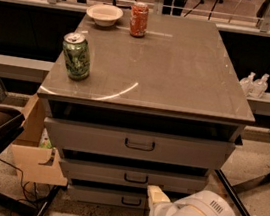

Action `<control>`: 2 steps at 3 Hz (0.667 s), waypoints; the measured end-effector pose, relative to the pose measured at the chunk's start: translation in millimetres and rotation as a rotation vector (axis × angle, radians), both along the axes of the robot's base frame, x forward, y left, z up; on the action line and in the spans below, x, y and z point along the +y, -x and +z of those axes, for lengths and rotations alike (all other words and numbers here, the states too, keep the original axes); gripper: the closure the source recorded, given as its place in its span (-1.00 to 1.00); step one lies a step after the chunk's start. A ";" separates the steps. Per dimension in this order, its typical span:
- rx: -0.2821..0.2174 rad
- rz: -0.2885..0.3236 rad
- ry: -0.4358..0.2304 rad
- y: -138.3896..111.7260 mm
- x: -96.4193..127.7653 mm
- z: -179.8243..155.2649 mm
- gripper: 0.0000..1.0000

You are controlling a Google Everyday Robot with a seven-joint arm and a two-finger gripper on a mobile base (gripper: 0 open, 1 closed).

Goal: Open middle drawer

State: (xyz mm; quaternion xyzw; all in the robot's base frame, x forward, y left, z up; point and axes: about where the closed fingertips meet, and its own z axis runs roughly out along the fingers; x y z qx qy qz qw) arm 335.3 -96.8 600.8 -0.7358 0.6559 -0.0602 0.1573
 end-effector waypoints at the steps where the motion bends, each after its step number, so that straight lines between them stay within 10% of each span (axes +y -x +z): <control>1: -0.006 0.031 0.009 -8.4 15.0 -11.5 -1.00; 2: -0.017 0.039 0.004 -17.6 24.2 -23.2 -1.00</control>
Offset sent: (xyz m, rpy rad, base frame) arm 0.0338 0.0474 -0.0617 0.0053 -0.0298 0.0419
